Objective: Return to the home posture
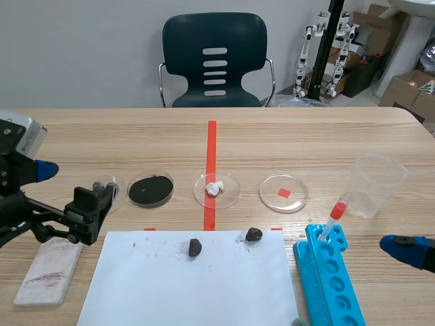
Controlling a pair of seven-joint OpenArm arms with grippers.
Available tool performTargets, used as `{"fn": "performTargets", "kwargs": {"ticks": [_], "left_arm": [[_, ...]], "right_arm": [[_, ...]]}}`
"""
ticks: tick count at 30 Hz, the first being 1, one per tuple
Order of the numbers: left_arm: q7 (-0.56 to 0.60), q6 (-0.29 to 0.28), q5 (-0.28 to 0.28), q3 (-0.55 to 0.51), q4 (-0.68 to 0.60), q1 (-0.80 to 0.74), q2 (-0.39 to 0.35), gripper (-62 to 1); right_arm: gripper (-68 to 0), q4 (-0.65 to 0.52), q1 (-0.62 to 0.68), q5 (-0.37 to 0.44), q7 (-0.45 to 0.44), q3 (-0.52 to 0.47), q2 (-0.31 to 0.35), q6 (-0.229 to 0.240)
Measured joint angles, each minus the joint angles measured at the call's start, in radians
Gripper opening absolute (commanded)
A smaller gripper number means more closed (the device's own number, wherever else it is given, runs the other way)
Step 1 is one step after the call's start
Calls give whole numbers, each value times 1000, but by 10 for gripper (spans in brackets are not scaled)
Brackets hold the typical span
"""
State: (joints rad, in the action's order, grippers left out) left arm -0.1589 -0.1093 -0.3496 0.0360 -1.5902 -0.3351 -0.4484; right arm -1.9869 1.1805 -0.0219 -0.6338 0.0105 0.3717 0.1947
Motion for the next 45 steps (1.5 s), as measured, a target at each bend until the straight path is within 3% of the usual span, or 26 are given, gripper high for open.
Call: {"fn": "performTargets", "kwargs": {"ticks": [6,11,17,21,25,33,45], "left_arm": [[109,-19,17,-104,-166,-212,-3,14],[177,-19,87,-129,-265,-365,-3,14],[313,-19,121,-128,-310,-509,-3,14],[394,-23,180,-128,-311,-584,-3,14],[426,-25,260,-128,-325,-615,-3,14],[448,-48,356,-126,-328,-618,30,14],[470,-48,372,-121,-328,-612,55,14]], "right_arm": [[4,0,0,0,0,0,0,0],[4,0,0,0,0,0,0,0],[4,0,0,0,0,0,0,0],[4,0,0,0,0,0,0,0],[4,0,0,0,0,0,0,0],[4,0,0,0,0,0,0,0],[4,0,0,0,0,0,0,0]]}}
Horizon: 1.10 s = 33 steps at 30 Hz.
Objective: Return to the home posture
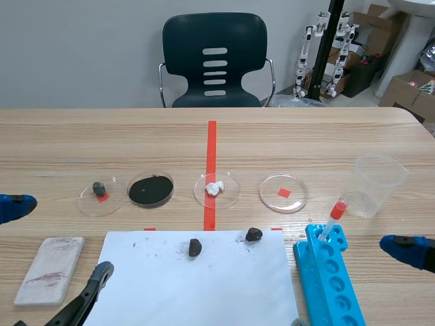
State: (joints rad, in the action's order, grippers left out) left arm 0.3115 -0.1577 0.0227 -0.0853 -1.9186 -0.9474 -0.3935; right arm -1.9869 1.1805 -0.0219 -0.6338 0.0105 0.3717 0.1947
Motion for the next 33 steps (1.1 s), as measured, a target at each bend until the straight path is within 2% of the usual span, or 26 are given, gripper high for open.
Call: {"fn": "performTargets", "kwargs": {"ticks": [33], "left_arm": [[-12,0,0,0,0,0,0,14]], "right_arm": [[4,0,0,0,0,0,0,0]]}}
